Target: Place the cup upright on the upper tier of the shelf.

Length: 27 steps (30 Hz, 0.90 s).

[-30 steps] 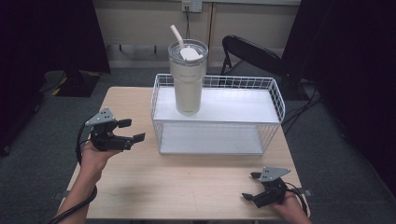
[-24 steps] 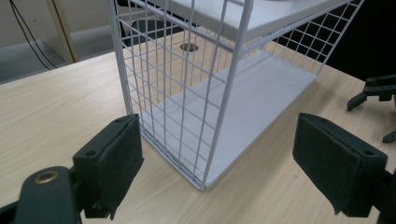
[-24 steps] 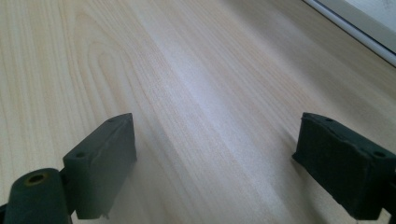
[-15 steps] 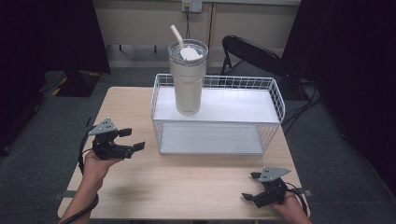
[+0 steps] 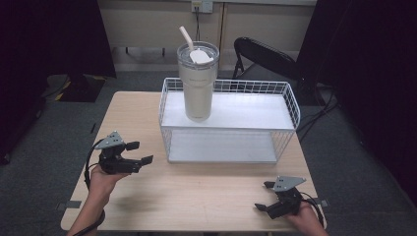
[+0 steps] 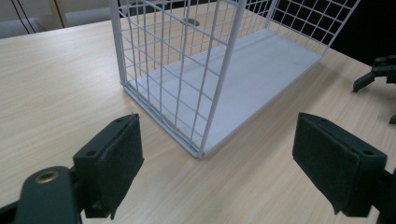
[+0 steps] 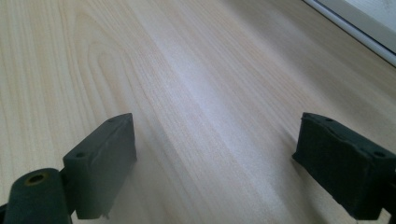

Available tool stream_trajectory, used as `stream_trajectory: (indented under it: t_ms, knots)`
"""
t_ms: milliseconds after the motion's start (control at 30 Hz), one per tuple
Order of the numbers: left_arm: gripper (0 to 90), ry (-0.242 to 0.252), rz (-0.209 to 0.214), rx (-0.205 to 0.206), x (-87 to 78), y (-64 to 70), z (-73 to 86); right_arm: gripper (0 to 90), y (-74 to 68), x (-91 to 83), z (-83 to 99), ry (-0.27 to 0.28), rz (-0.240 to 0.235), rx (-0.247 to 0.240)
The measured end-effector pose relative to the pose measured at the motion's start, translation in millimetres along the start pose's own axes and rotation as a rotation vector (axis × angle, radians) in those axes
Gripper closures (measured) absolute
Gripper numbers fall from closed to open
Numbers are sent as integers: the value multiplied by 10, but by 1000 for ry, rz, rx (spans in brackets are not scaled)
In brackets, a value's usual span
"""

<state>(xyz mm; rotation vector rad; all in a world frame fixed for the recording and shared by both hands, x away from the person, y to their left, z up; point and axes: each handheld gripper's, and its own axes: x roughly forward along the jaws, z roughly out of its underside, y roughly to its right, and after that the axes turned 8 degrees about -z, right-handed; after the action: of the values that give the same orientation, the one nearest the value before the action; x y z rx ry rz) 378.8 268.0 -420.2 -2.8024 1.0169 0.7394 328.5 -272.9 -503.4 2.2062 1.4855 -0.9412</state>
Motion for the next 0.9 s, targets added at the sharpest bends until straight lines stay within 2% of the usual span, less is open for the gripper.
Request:
stream_trajectory:
  t_ms: [400, 900]
  knots:
    - [158, -23, 0, 0, 23, 0, 198, 117, 0, -1, 0, -1, 0, -1]
    - [157, -59, 1, 22, 80, 20, 389, 117, 0, -1, 0, -2, 0, 0]
